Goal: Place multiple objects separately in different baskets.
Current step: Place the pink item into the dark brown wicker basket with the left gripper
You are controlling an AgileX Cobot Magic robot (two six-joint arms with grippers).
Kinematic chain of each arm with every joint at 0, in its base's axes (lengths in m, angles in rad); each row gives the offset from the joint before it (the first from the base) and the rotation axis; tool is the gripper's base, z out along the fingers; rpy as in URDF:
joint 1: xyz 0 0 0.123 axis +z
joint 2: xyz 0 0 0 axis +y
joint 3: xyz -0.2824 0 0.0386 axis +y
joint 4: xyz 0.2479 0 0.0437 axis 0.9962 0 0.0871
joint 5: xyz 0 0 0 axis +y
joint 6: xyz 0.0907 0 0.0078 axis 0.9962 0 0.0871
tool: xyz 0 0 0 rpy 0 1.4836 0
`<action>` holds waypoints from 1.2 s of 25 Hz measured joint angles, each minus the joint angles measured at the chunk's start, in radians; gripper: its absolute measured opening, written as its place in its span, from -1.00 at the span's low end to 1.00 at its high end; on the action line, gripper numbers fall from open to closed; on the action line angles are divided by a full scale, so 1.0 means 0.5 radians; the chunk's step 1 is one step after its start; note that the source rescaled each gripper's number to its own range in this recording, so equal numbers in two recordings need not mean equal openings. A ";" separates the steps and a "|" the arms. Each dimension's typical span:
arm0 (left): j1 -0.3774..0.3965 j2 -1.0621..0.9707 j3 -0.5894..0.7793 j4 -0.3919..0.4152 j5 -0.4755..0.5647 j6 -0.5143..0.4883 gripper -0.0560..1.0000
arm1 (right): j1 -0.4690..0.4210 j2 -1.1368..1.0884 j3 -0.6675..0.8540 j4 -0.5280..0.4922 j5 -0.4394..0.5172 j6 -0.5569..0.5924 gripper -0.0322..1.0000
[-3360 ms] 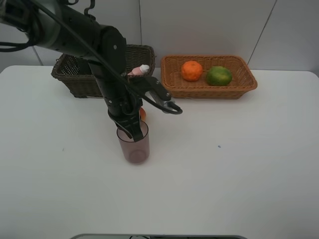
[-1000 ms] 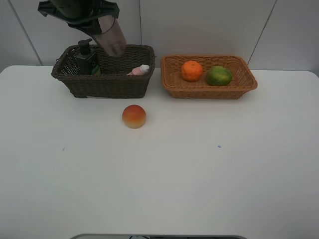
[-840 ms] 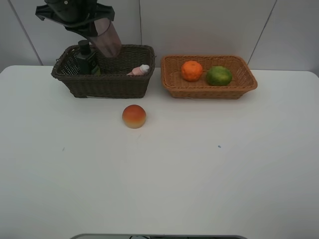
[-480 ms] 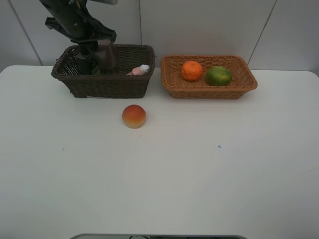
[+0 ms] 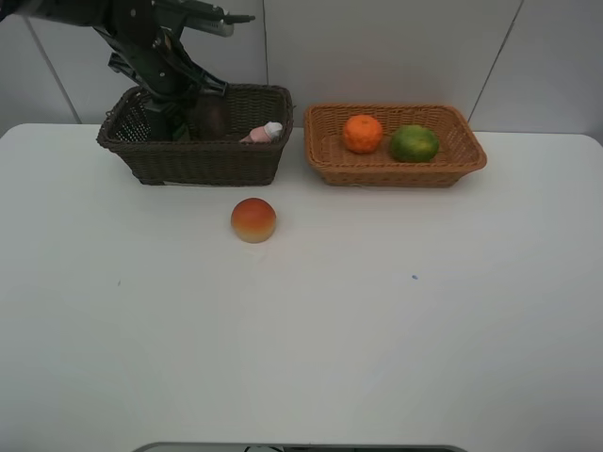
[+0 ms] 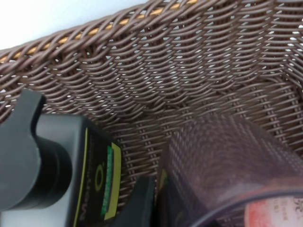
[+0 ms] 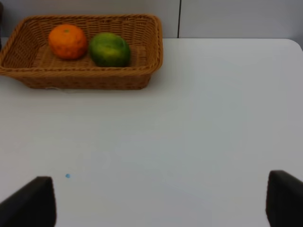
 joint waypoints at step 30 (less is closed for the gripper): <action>-0.025 0.040 0.000 0.000 0.019 0.025 0.75 | 0.000 0.000 0.000 0.000 0.000 0.000 0.77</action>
